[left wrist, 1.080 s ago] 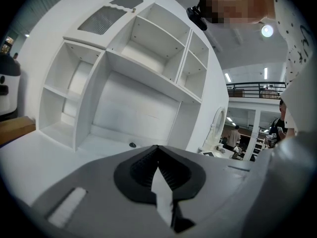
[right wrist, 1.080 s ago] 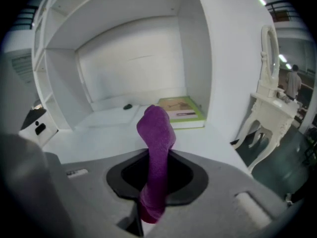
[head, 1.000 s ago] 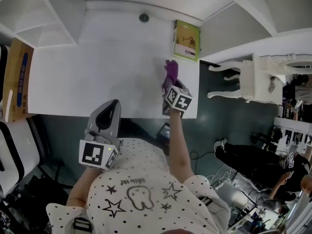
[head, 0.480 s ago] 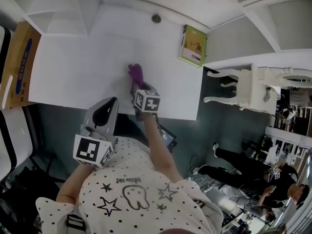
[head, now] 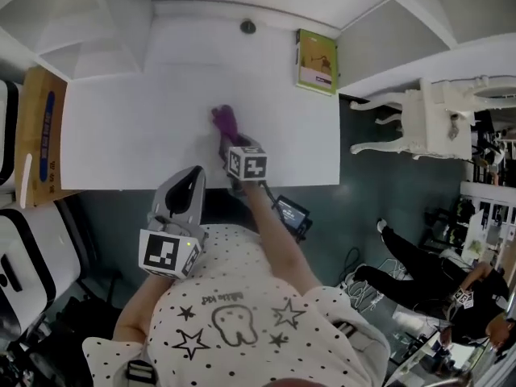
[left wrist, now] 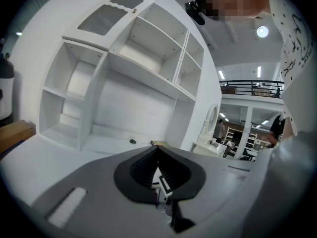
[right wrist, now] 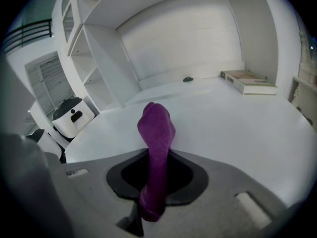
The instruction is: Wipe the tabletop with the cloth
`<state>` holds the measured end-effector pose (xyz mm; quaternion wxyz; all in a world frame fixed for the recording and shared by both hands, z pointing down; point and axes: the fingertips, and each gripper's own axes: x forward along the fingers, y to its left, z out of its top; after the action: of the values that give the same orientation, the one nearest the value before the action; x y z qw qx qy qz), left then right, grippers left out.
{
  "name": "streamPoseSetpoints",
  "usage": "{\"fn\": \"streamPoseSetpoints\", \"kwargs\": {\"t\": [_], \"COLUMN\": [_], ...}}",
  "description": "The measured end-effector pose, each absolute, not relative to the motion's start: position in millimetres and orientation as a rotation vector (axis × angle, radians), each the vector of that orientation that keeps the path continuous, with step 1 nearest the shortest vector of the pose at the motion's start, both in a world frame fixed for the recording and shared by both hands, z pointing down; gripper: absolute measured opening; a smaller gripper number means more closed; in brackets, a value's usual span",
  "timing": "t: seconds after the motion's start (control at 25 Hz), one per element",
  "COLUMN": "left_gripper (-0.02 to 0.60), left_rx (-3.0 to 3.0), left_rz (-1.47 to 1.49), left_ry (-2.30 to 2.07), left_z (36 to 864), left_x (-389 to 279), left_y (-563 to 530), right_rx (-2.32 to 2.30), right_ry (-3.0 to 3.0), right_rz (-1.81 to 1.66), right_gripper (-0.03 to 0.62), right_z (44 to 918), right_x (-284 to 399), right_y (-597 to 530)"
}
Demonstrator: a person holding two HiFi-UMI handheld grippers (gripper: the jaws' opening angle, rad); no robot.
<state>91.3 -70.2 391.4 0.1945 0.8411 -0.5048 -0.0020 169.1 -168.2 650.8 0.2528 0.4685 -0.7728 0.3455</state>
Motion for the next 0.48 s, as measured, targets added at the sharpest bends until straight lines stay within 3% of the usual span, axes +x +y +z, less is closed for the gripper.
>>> {"fn": "streamPoseSetpoints", "kwargs": {"t": [0.48], "left_gripper": [-0.005], "left_rx": [2.384], "left_rz": [-0.055], "left_ry": [-1.448], "left_z": [376.7], "left_x": [109.1], "left_y": [-90.9], "right_rx": [1.265], "right_ry": [-2.106], "right_rz": [0.945], "right_gripper": [0.066], "right_z": [653.8], "right_x": [205.1], "right_y": [-167.9]}}
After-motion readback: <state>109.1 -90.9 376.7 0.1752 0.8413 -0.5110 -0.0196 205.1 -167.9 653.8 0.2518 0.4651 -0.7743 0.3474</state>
